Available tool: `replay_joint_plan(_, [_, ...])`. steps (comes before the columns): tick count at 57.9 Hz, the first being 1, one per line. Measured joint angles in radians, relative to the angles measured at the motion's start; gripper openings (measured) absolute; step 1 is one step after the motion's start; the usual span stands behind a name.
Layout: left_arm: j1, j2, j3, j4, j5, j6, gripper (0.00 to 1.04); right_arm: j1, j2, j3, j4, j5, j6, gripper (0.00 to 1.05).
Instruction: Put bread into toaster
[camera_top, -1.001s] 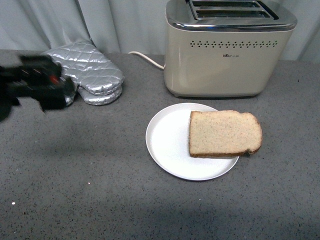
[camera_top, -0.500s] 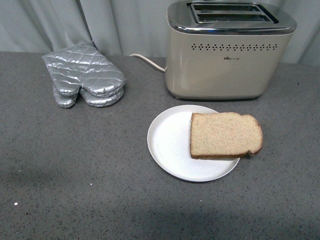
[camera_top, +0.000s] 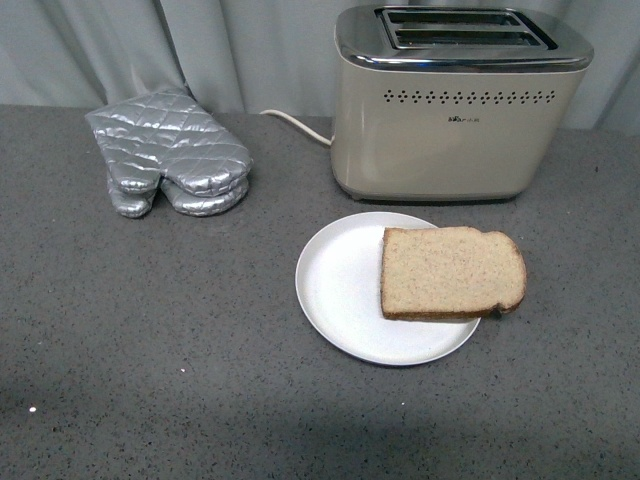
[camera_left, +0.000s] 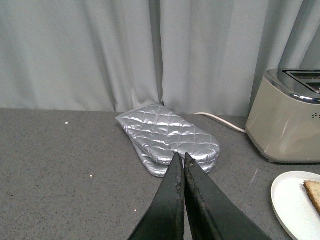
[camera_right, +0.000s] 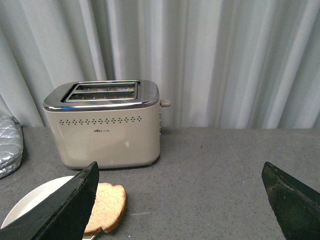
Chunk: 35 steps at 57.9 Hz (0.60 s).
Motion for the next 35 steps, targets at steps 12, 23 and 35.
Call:
replay_joint_plan(12, [0.0, -0.145, 0.0, -0.13, 0.001, 0.0, 0.04, 0.0, 0.0, 0.0, 0.0, 0.0, 0.0, 0.95])
replay_joint_plan(23, [0.0, -0.249, 0.0, -0.229, 0.001, 0.0, 0.04, 0.0, 0.0, 0.0, 0.0, 0.0, 0.0, 0.95])
replay_joint_plan(35, [0.0, -0.344, -0.001, -0.32, 0.001, 0.0, 0.04, 0.0, 0.0, 0.0, 0.0, 0.0, 0.0, 0.95])
